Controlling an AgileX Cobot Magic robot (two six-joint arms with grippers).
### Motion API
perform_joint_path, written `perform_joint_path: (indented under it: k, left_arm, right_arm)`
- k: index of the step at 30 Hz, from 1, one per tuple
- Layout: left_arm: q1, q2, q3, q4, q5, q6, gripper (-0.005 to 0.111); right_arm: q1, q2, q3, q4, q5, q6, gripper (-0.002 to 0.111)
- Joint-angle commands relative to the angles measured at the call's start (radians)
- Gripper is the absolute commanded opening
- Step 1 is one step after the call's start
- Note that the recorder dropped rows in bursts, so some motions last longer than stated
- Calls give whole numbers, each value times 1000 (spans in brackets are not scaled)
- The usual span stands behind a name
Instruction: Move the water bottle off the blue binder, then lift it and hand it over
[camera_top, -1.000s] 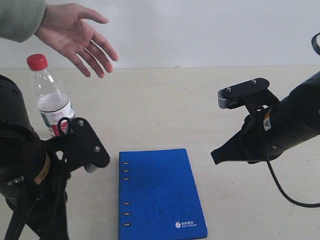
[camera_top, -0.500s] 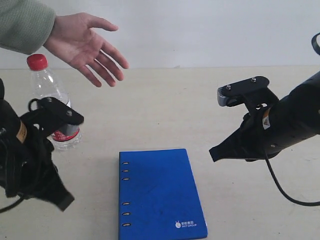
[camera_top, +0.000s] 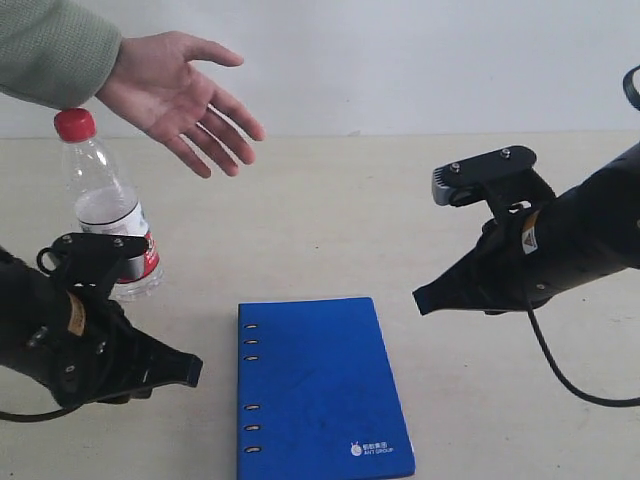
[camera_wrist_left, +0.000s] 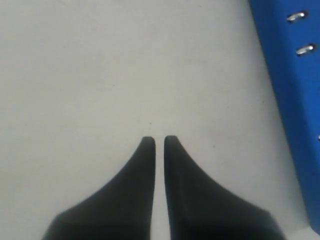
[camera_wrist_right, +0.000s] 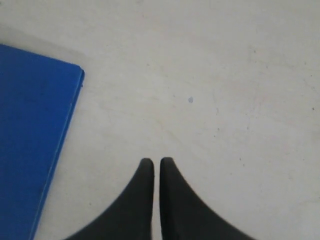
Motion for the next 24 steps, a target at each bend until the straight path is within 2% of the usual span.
perform_joint_path:
  k: [1, 4, 8, 12, 18, 24]
  left_arm:
    - [1, 94, -53, -4, -39, -13, 4]
    - [1, 129, -76, -13, -46, -13, 4]
    - [1, 134, -76, -85, -132, 35, 4]
    - [-9, 136, -76, -108, -142, 75, 4]
    - [-76, 227, -77, -139, -222, 75, 4]
    - [-129, 256, -111, -139, -82, 144, 4]
  right_arm:
    - [-8, -7, 1, 12, -3, 16, 0]
    - [-8, -7, 1, 12, 80, 20, 0]
    - [-6, 14, 1, 31, 57, -16, 0]
    - [-6, 100, 1, 183, 0, -176, 0]
    - [-6, 181, -1, 425, -42, -381, 0]
    - [-6, 241, -4, 703, -75, -641, 0]
